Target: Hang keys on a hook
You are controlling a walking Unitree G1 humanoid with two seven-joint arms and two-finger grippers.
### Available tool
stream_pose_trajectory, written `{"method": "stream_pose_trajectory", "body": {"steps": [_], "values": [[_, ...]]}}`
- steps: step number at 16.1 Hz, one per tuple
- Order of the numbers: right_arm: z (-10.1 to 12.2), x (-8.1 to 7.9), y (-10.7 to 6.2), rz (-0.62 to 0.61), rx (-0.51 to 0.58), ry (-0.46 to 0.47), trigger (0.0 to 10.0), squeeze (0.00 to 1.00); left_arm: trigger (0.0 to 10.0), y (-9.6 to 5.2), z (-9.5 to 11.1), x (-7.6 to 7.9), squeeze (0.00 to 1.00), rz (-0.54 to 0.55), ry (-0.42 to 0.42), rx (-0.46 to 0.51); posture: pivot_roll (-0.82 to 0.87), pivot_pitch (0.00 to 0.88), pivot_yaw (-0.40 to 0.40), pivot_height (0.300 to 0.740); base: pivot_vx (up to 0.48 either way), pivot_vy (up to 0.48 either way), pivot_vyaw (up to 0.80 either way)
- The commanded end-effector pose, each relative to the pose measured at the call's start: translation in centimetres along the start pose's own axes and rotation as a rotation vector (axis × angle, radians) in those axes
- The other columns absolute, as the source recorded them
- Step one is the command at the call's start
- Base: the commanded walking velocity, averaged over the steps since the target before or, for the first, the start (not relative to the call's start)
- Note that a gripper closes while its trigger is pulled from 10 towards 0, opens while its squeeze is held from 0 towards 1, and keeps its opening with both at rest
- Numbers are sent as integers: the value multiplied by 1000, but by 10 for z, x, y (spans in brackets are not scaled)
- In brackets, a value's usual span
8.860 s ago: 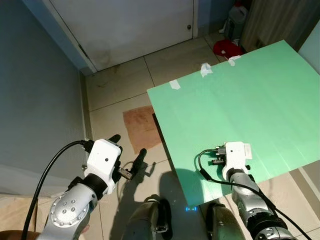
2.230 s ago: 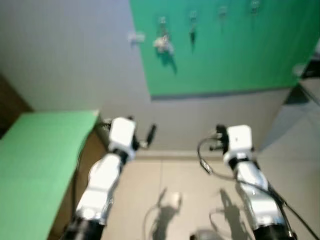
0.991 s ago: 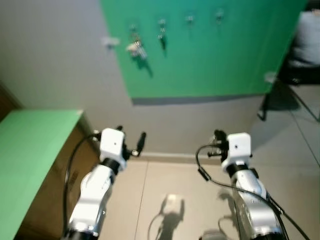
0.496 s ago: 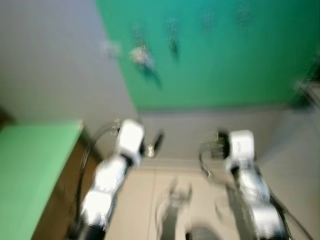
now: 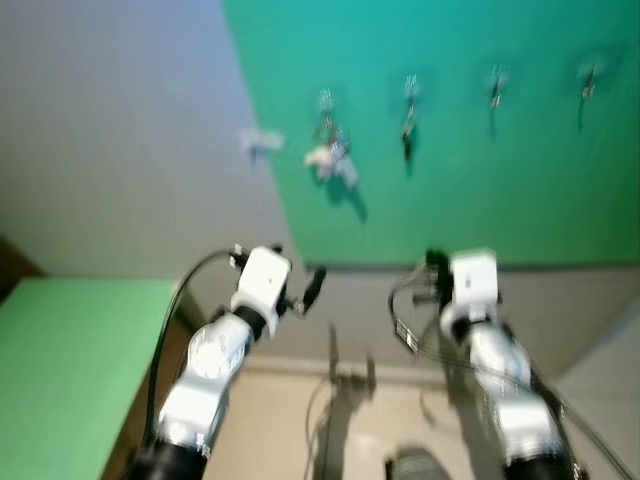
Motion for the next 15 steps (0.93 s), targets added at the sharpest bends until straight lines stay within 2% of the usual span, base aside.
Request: {"method": "stream_pose_trajectory", "body": {"steps": [1,2,4,5,8,11,12,15], "values": [[22,1,10,-14,46,-21,0,0,10000,-2,-2,-4,0,8,19,-15,-225,15,157,720,0,0,0],[35,6,19,-39,58,-14,0,0,10000,-2,-2,-4,0,10,23,-18,-225,16,157,720,0,0,0],[52,17,35,-134,30,-80,0,0,10000,-3,-3,-2,0,6,19,-19,-221,29,156,720,0,0,0],[67,18,41,-149,54,-47,0,0,10000,-4,-3,-1,0,8,14,-18,-221,32,154,720,0,0,0],[77,20,40,-168,92,-84,0,0,10000,-5,-3,0,0,15,5,-19,-216,38,147,720,0,0,0],[70,24,37,-161,53,-97,0,0,10000,-6,-5,1,0,15,3,-24,-220,41,145,720,0,0,0],[73,21,35,-130,62,-100,0,0,10000,-6,-5,1,0,14,3,-25,-224,43,148,720,0,0,0],[95,13,35,-85,131,-73,0,0,10000,-5,-5,2,0,8,3,-26,-229,44,151,720,0,0,0]]}}
Point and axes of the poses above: a point about 5 cm out from each wrist's last joint towards the gripper, its own y axis pointing out of the wrist towards the gripper, its own z axis along the axis of the wrist's last joint, x = y × z, the point moved 5 cm from there along y, pointing out of the wrist towards the gripper, and after that the axes turned 10 degrees about y, right-handed, at the moved point
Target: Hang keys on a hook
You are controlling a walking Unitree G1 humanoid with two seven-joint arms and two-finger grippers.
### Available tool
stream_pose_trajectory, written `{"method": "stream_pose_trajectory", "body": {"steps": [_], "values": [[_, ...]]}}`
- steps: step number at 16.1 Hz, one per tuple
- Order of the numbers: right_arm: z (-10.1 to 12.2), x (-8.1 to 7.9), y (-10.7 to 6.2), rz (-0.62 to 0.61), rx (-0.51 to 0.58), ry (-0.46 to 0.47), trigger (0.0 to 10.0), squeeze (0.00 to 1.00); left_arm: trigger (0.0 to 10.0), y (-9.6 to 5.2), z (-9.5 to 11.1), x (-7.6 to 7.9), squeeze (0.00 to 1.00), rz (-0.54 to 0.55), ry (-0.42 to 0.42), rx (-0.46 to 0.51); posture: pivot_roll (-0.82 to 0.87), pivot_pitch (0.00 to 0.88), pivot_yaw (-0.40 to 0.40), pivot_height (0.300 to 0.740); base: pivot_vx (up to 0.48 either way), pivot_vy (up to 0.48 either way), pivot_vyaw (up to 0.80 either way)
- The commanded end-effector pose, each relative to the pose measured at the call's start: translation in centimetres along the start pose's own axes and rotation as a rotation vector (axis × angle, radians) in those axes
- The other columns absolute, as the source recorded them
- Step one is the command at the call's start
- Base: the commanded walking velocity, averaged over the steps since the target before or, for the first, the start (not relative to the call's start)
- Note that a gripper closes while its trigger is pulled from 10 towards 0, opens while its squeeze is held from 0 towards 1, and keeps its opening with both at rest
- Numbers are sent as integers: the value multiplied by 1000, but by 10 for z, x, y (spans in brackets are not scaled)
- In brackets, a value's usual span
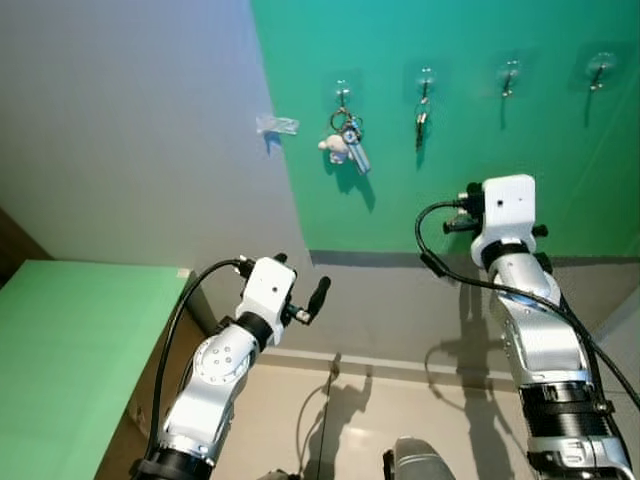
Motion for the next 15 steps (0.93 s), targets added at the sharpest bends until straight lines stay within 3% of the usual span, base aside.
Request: {"method": "stream_pose_trajectory", "body": {"steps": [1,3,5,9,15], "values": [[19,-10,4,43,50,23,0,0,10000,1,2,-5,0,11,16,-2,-230,42,151,720,0,0,0],[48,-9,10,81,118,27,0,0,10000,1,3,-4,0,7,19,2,-229,41,150,720,0,0,0],[58,-4,13,83,136,37,0,0,10000,1,3,-4,0,7,20,4,-229,41,149,720,0,0,0],[65,-5,13,128,128,97,0,0,10000,0,3,-2,0,3,19,4,-229,42,152,720,0,0,0],[65,3,8,172,107,46,0,0,10000,1,4,-1,0,-7,20,9,-237,43,157,720,0,0,0]]}}
Point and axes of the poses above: a point about 5 cm out from each wrist's last joint towards the gripper, its own y axis pointing out of the wrist towards the gripper, its own z axis along the axis of the wrist's last joint, x = y × z, the point moved 5 cm from there along y, pointing out of the wrist towards the gripper, and after that the axes turned 10 degrees about y, right-handed, at the moved point
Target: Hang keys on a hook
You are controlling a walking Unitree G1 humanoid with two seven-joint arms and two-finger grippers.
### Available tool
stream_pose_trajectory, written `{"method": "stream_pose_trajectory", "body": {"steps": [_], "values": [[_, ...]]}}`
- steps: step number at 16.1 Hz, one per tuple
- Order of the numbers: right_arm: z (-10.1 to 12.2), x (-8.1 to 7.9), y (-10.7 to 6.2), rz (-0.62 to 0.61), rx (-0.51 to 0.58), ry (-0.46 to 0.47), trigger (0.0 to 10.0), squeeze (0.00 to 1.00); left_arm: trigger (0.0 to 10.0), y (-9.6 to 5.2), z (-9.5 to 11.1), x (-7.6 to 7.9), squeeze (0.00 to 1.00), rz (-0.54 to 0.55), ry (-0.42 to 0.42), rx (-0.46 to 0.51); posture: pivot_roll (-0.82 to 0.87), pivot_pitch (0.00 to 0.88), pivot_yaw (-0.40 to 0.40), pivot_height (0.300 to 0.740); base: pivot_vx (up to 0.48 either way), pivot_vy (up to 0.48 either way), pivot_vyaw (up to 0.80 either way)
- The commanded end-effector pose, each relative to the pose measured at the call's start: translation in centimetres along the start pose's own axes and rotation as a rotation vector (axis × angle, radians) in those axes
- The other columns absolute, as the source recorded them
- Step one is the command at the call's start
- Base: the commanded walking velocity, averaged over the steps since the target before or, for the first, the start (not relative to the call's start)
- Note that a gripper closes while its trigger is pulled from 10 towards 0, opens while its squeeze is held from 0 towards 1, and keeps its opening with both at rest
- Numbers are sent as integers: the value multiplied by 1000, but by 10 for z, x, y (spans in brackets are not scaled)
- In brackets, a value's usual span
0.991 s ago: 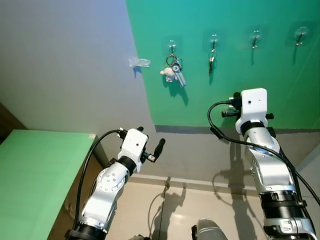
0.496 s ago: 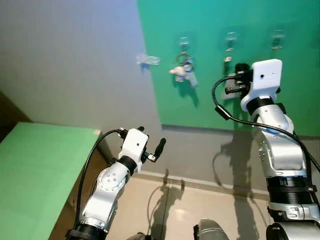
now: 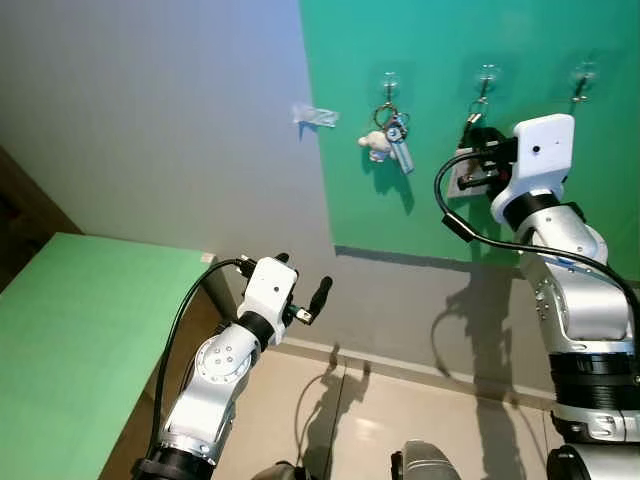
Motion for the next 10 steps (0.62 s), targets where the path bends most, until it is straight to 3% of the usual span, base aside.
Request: {"method": "stream_pose_trajectory", "body": {"steps": [1,5,7,10], "values": [[8,-4,-2,36,16,0,0,0,10000,0,3,-2,0,-4,20,5,-239,43,158,720,0,0,0],[4,1,-8,56,-11,-25,0,0,10000,0,2,0,0,-12,4,3,-245,46,159,720,0,0,0],[-20,14,-20,-1,-68,-39,0,0,10000,-1,5,6,0,-41,-42,25,-251,45,161,720,0,0,0],[-43,20,-38,-30,-136,-68,0,0,10000,-4,2,11,0,-60,-30,19,-264,43,172,720,0,0,0]]}}
Point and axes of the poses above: a point about 5 cm out from each wrist's last joint towards the gripper, its own y axis pointing out of the wrist towards the gripper, its own z axis along the axis of the wrist's last joint, x = y × z, the point moved 5 cm from there along y, pointing out of the wrist towards the gripper, and after that the axes turned 10 degrees about y, right-handed, at the moved point
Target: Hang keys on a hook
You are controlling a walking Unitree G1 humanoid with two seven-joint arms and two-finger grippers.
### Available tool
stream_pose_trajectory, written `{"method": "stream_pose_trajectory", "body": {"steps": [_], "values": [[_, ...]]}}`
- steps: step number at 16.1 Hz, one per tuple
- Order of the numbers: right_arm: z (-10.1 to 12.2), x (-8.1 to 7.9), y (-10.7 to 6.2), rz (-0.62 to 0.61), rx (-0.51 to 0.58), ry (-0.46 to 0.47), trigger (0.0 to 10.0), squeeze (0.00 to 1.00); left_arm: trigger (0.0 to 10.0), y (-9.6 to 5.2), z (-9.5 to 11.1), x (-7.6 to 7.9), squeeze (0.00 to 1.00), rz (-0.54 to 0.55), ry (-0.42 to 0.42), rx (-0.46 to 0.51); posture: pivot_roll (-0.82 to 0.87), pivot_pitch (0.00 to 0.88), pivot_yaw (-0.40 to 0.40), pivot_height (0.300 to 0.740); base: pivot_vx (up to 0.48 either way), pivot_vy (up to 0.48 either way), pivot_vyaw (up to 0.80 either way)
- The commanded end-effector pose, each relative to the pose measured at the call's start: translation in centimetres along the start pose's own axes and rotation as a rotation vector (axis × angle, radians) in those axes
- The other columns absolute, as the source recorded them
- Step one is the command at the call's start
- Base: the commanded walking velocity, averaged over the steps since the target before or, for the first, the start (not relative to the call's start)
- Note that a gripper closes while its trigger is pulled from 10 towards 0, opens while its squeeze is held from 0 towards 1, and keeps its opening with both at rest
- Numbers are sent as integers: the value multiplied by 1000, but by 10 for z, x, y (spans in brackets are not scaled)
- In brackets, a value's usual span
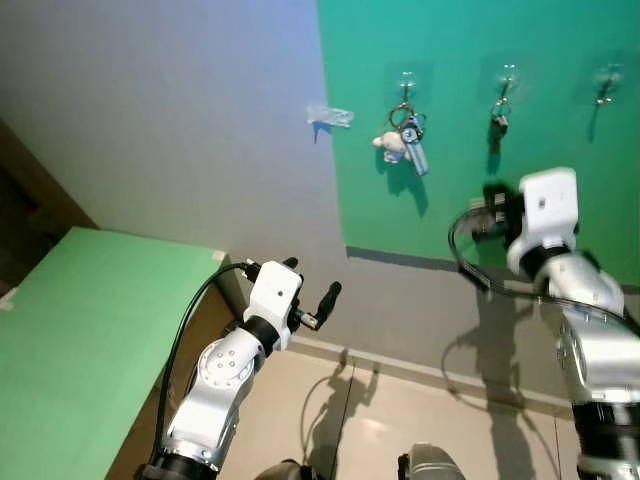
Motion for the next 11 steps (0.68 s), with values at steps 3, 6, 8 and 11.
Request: {"method": "stream_pose_trajectory", "body": {"steps": [3,6,8,11], "values": [[16,1,-2,-7,67,-34,0,0,10000,0,1,-4,0,-15,18,-2,-274,33,187,720,0,0,0],[51,-4,-13,135,136,-3,0,0,10000,-1,0,-4,0,-27,21,-3,-282,24,196,720,0,0,0],[61,1,-21,189,131,-17,0,0,10000,-1,-1,-4,0,-33,21,-4,-290,26,201,720,0,0,0],[89,22,-23,149,194,40,0,0,10000,2,0,-2,0,-44,18,-1,-299,33,208,720,0,0,0]]}}
Point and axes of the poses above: a point about 5 cm out from each wrist's last joint towards the gripper, its own y axis pointing out of the wrist towards the gripper, its own z axis along the axis of the wrist's last joint, x = y × z, the point moved 5 cm from there along y, pointing out of the wrist towards the gripper, and after that the axes turned 10 degrees about y, right-handed, at the moved point
